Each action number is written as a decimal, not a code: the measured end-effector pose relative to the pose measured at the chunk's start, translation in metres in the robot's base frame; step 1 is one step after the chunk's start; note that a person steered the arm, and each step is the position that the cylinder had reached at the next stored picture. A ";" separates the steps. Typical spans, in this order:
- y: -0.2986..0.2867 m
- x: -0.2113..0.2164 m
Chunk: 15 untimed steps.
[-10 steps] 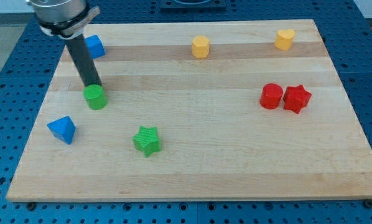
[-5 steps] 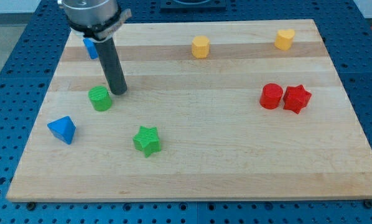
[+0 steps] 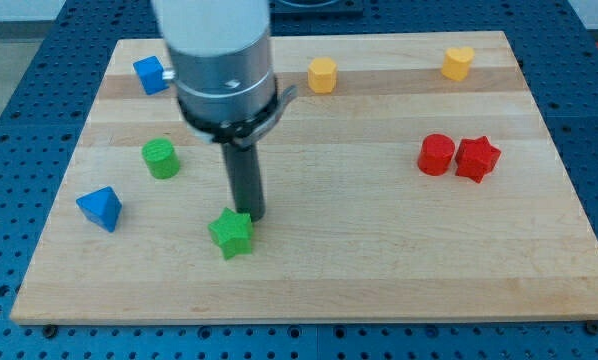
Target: Slide the green blocks vertical to each other
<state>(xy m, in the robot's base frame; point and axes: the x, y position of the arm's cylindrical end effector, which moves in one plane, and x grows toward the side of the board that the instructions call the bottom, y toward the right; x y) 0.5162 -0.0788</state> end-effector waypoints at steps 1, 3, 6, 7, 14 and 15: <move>-0.020 0.018; -0.021 0.033; 0.041 0.100; 0.022 0.086; -0.072 0.060; -0.051 0.049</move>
<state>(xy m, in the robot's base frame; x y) 0.5655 -0.1294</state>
